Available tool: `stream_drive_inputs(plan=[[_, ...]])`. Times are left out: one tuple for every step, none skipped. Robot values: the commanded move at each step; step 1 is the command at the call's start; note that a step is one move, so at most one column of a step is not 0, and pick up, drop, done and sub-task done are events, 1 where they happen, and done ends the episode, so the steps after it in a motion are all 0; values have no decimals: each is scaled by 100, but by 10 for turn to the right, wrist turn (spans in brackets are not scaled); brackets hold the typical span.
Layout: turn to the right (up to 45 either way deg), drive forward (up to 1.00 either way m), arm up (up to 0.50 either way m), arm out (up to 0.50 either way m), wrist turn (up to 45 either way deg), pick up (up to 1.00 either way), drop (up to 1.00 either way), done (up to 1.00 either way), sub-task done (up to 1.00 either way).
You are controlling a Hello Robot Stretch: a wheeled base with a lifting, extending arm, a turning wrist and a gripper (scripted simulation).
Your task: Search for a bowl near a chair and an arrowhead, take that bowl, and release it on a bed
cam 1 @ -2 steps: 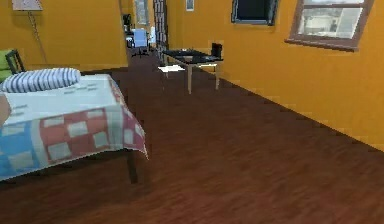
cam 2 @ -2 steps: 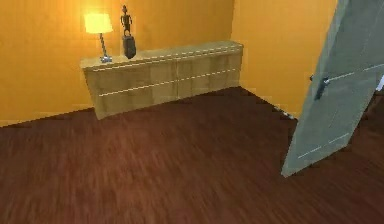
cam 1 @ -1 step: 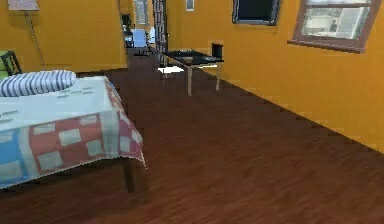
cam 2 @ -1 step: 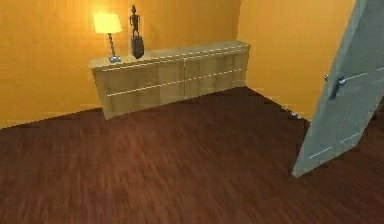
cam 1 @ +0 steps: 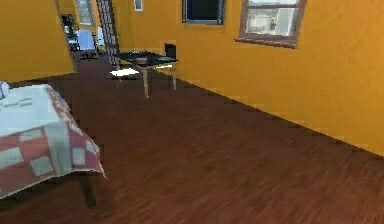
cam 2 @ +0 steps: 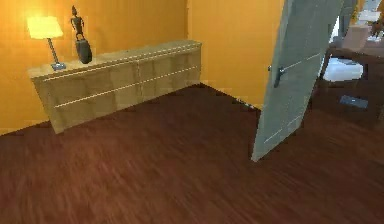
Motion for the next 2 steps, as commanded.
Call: stream_drive_inputs(plan=[[0, 100, 0, 0, 0, 0, 0, 0, 0], [0, 30, 0, 0, 0, 0, 0, 0, 0]])
